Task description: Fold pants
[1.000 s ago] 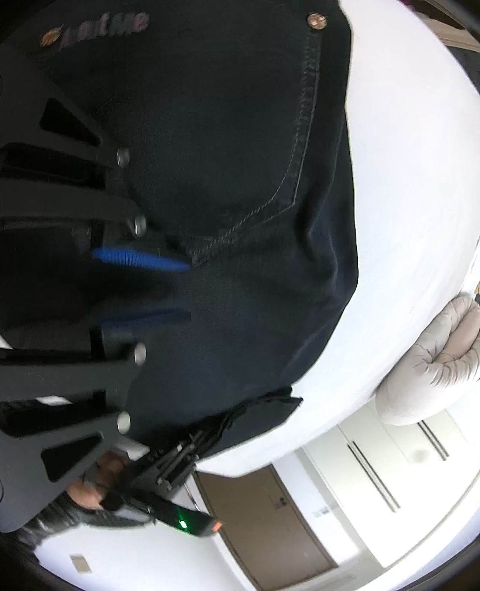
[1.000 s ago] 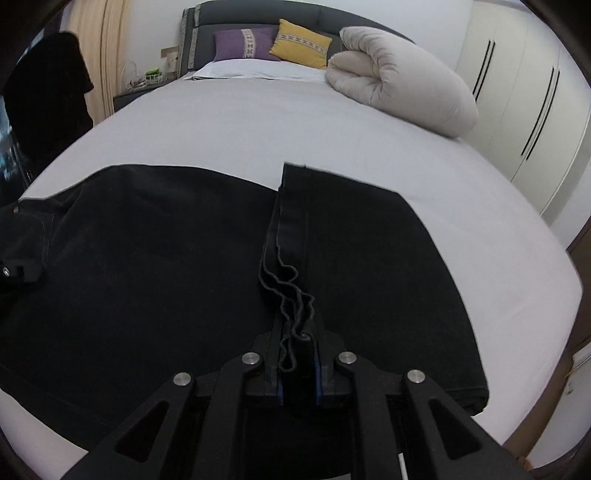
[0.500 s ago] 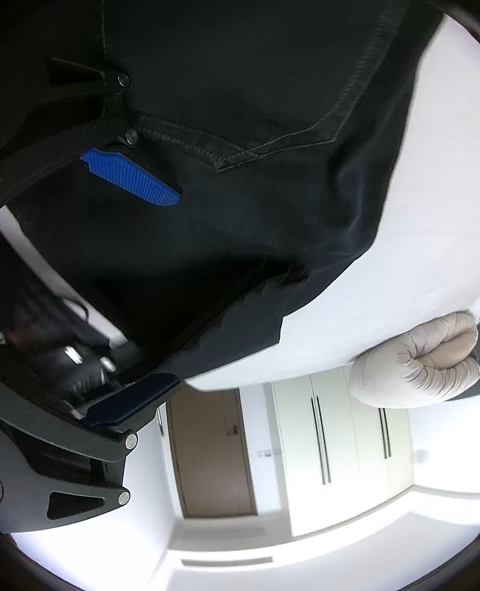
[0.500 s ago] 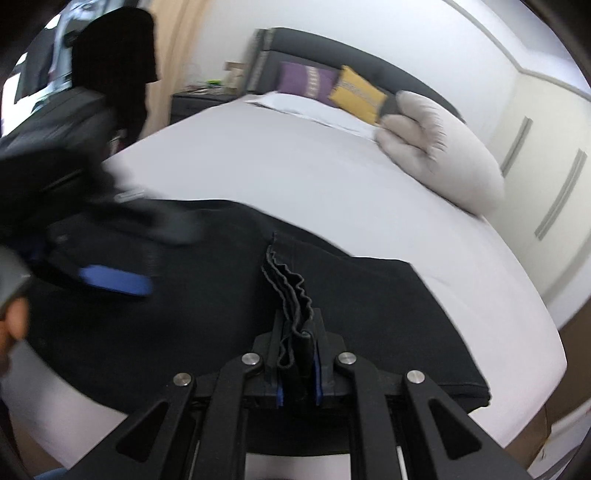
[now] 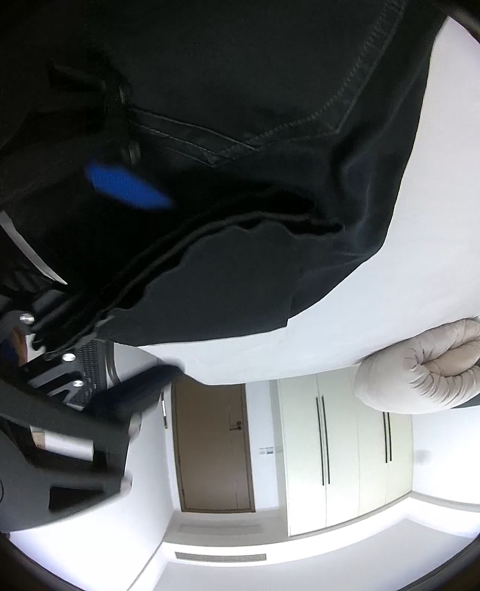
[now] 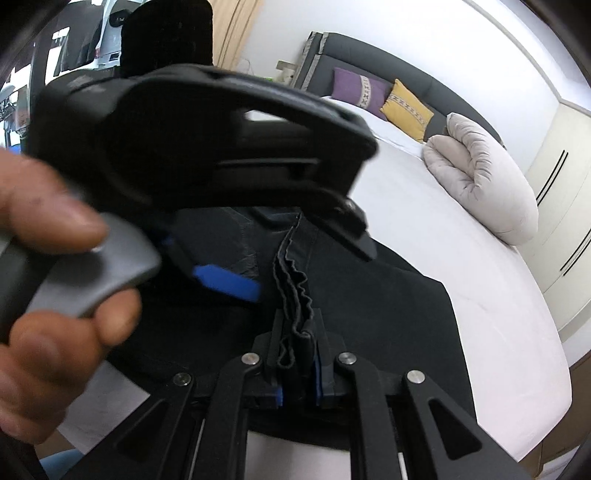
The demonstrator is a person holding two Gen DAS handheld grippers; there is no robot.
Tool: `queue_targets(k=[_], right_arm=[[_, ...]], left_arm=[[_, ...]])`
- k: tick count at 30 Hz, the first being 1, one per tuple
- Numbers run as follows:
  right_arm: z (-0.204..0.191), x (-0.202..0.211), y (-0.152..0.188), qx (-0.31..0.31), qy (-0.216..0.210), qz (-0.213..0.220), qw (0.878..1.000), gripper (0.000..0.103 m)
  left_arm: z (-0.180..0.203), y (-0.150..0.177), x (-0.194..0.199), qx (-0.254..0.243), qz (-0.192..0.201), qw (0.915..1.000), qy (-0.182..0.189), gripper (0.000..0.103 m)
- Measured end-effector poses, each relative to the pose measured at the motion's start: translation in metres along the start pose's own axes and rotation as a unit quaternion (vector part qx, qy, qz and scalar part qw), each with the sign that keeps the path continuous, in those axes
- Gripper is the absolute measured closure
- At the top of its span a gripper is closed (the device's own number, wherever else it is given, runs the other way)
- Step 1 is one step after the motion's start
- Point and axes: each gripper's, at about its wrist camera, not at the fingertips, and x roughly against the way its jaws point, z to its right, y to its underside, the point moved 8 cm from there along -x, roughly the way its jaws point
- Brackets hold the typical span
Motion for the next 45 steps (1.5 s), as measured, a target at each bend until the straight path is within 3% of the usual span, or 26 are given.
queue_targets(k=[1,2,7,10,14,21,22,24,25,26,27,29,30,34,37,42,45], right_arm=[[-0.001,0.002,-0.002,0.0,0.0,0.001,1.0,0.09],[-0.002,0.004,-0.005,0.001,0.003,0.004,1.0,0.09],[0.004,0.006,-0.008,0.01,0.013,0.006,1.0,0.09],[0.003,0.007,-0.013,0.015,0.014,0.012,1.0,0.09],[-0.007,-0.007,-0.01,0.025,0.003,0.003,1.0,0.09],[-0.023,-0.045,0.02,0.02,-0.023,-0.054,0.998,0.086],[-0.023,-0.042,0.019,0.017,-0.026,-0.049,0.998,0.083],[-0.015,-0.034,0.015,0.003,-0.049,-0.047,0.998,0.05],[-0.01,-0.027,0.015,-0.012,-0.071,-0.047,0.996,0.042],[-0.006,-0.019,0.017,-0.032,-0.098,-0.046,0.994,0.035],[-0.001,-0.014,0.019,-0.048,-0.12,-0.048,0.99,0.035],[0.018,-0.003,0.026,-0.104,-0.18,-0.064,0.976,0.036],[0.034,0.002,0.029,-0.145,-0.206,-0.069,0.965,0.043],[0.117,0.001,0.035,-0.288,-0.281,-0.071,0.913,0.058],[0.166,-0.008,0.035,-0.35,-0.32,-0.057,0.879,0.067],[0.231,-0.061,0.029,-0.41,-0.34,-0.07,0.843,0.084],[0.249,-0.109,0.028,-0.441,-0.366,-0.095,0.814,0.087]], left_arm=[[-0.002,-0.002,-0.002,0.003,-0.006,1.0,-0.003,0.063],[-0.002,-0.002,-0.003,0.002,-0.011,0.9999,-0.008,0.07],[0.008,-0.012,-0.002,-0.029,-0.02,0.9991,-0.022,0.085],[0.011,-0.018,0.005,-0.051,-0.018,0.9977,-0.04,0.09],[-0.006,-0.024,0.013,-0.041,-0.009,0.9974,-0.059,0.09],[-0.048,-0.019,0.026,-0.016,0.004,0.9951,-0.098,0.09],[-0.047,-0.017,0.031,-0.02,0.008,0.9939,-0.108,0.09],[-0.044,-0.013,0.042,-0.034,0.021,0.99,-0.135,0.09],[-0.042,-0.01,0.05,-0.046,0.03,0.9869,-0.152,0.09],[-0.04,-0.007,0.055,-0.056,0.035,0.984,-0.165,0.09],[-0.037,-0.005,0.059,-0.065,0.04,0.9819,-0.173,0.09],[-0.028,-0.004,0.064,-0.085,0.053,0.9783,-0.181,0.09],[-0.02,-0.004,0.064,-0.105,0.058,0.9756,-0.184,0.09],[0.009,0.008,0.044,-0.186,0.041,0.9618,-0.197,0.09],[-0.002,0.025,0.016,-0.22,0.001,0.9457,-0.24,0.09],[-0.012,0.036,0.016,-0.244,0.003,0.9387,-0.244,0.09],[-0.013,0.036,0.014,-0.244,-0.001,0.9378,-0.247,0.09]])
